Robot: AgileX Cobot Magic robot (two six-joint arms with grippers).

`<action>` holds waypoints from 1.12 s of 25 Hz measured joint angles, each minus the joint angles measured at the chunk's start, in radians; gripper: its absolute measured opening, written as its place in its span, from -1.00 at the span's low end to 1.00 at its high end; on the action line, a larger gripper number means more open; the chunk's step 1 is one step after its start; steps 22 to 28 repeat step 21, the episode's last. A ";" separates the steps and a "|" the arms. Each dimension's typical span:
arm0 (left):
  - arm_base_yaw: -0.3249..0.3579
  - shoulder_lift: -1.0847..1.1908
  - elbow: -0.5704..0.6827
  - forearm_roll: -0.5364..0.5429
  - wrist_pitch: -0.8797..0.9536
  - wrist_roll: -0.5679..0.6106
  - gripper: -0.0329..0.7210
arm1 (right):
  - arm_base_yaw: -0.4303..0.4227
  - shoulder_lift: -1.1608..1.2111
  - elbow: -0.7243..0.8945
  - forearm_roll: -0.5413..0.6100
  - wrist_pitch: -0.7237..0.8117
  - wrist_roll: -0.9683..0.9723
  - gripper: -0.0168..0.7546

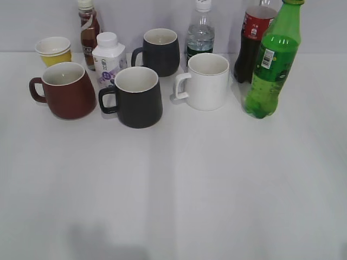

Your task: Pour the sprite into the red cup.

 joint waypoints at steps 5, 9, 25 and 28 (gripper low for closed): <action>-0.001 0.000 0.000 0.000 0.000 -0.006 -0.27 | 0.000 0.000 0.000 0.000 0.000 0.000 0.18; -0.001 0.000 0.000 0.000 0.000 -0.006 -0.27 | 0.000 0.000 0.000 0.000 0.000 0.000 0.18; -0.001 0.000 0.000 0.000 0.000 -0.006 -0.27 | 0.000 0.000 0.000 0.000 0.000 0.000 0.18; -0.001 0.000 0.000 0.000 0.000 -0.006 -0.27 | 0.000 0.000 0.000 0.000 0.000 0.000 0.18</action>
